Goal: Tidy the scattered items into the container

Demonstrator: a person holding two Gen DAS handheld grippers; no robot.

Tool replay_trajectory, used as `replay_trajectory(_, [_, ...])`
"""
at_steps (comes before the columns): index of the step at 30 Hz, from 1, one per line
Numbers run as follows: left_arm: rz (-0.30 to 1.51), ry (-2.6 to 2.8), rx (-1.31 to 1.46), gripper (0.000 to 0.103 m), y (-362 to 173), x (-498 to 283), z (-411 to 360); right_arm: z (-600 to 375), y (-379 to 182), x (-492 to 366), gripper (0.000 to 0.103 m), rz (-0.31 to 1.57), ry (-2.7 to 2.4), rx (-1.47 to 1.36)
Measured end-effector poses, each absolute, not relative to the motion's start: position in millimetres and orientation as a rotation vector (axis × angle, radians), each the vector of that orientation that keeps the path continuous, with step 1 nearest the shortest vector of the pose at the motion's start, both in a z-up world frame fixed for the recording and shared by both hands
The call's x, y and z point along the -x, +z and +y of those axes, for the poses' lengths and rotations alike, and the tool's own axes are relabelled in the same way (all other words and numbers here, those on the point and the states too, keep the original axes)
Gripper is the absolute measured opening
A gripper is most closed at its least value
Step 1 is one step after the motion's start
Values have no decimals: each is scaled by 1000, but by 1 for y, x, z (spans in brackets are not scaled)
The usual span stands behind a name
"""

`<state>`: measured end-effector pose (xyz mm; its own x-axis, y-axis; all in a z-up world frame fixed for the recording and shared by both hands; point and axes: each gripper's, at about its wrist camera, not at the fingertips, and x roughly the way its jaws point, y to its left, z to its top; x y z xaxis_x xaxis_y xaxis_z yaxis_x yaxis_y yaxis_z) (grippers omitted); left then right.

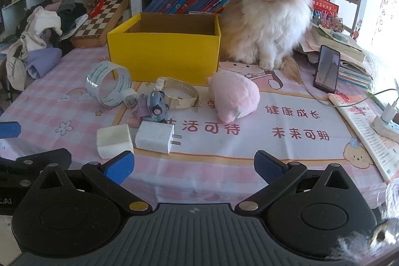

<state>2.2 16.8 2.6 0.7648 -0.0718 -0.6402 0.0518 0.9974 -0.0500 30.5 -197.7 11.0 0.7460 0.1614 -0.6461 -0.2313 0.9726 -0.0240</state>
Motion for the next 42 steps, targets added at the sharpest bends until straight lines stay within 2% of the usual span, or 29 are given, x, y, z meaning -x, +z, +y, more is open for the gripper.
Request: replay_trajectory(42, [726, -45, 80, 103, -4, 1, 44, -168, 14, -32, 101, 705, 284, 108])
